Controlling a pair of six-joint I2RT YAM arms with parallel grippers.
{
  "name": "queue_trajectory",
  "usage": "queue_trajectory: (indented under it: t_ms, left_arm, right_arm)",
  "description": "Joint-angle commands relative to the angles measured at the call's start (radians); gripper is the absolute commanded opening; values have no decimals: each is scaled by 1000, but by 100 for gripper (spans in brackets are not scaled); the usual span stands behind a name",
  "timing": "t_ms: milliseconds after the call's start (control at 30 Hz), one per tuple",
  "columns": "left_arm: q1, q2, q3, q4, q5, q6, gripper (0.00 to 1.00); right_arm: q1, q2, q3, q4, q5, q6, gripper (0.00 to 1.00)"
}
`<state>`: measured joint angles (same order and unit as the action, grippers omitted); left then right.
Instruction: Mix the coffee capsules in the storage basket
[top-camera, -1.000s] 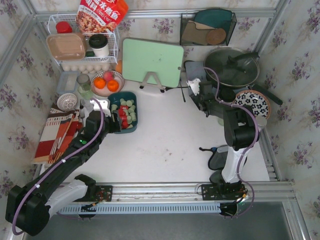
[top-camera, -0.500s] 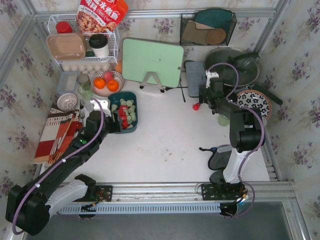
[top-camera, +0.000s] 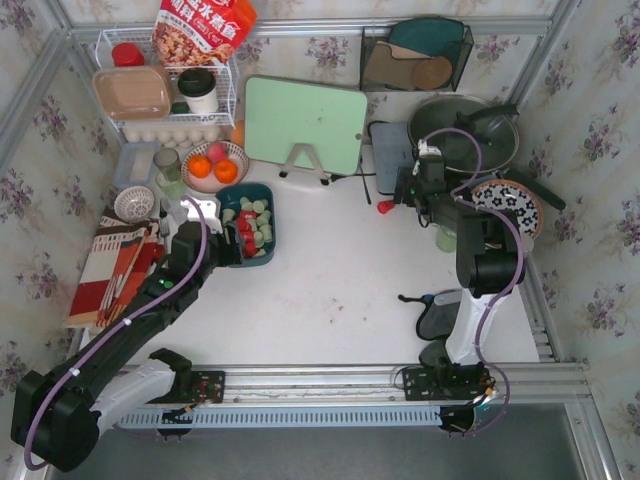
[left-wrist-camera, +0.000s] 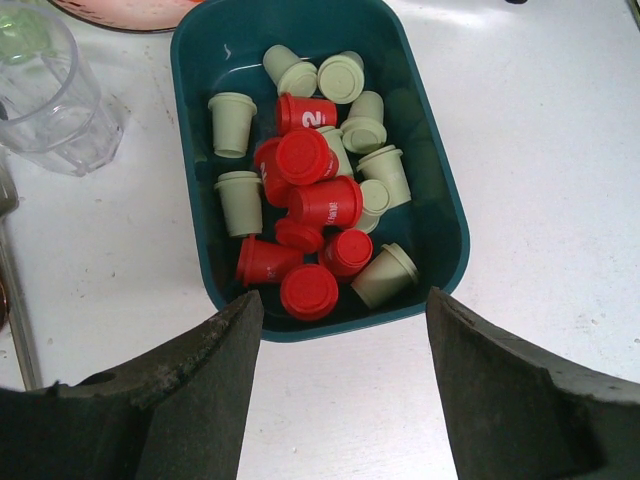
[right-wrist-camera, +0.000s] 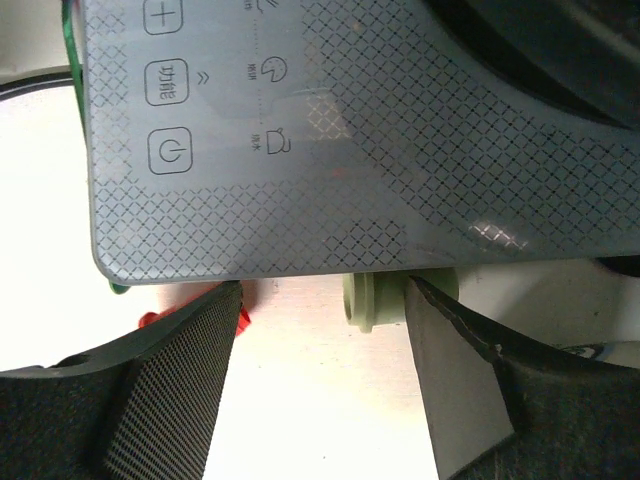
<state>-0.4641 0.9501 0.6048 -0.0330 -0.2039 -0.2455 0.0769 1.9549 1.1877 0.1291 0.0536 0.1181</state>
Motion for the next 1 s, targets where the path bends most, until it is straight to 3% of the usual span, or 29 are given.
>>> queue_trajectory:
  t_ms: [0, 367, 600, 733, 800, 967]
  left_arm:
    - [1, 1, 10, 17, 11, -9, 69]
    - [2, 20, 14, 20, 16, -12, 69]
    - [1, 24, 13, 19, 17, -12, 69]
    - [1, 24, 13, 19, 15, -10, 69]
    - [1, 23, 14, 18, 14, -10, 69]
    - [1, 19, 13, 18, 15, -10, 69]
  right_arm:
    - [-2, -1, 3, -9, -70, 4, 73]
    - [25, -88, -76, -84, -269, 26, 66]
    - [63, -129, -106, -40, -207, 32, 65]
    - [82, -110, -105, 37, -177, -15, 75]
    - [85, -85, -68, 26, -173, -37, 98]
    - [85, -26, 12, -21, -169, -66, 100]
